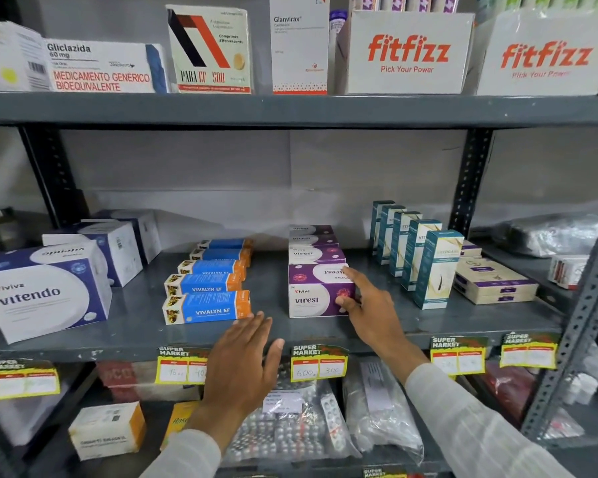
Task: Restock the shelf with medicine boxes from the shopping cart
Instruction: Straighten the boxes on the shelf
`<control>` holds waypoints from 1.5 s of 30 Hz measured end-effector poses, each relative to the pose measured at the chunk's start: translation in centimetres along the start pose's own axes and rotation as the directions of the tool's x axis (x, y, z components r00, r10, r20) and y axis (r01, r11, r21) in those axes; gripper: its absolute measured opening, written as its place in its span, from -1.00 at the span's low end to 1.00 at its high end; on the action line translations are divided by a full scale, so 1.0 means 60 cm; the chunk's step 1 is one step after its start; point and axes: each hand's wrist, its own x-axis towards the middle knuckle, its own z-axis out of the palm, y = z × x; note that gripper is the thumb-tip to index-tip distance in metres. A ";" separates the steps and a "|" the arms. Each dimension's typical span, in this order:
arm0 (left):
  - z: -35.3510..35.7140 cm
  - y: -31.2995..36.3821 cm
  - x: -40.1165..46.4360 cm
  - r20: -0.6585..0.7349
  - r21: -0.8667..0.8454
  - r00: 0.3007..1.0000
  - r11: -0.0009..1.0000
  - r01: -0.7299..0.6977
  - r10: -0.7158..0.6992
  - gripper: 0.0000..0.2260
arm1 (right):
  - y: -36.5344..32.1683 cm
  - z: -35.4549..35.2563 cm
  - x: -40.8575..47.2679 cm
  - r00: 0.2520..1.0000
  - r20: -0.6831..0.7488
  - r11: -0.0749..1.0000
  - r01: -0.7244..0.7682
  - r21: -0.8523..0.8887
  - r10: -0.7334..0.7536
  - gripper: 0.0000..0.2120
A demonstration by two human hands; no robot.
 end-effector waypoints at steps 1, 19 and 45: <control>0.000 0.000 0.000 -0.001 0.001 1.000 1.000 0.001 -0.001 -0.47 | 0.000 -0.001 -0.001 1.000 0.006 1.000 0.002 -0.008 -0.002 -0.45; -0.095 -0.264 -0.058 -0.133 -0.020 0.958 0.967 0.253 -0.254 -0.42 | -0.191 0.121 -0.027 0.900 -0.013 0.899 0.435 -0.057 -0.436 -0.71; -0.074 -0.372 -0.064 -0.117 0.002 0.988 0.995 0.101 -0.100 -0.47 | -0.238 0.284 -0.011 0.977 -0.022 0.965 0.206 -0.164 -0.212 -0.80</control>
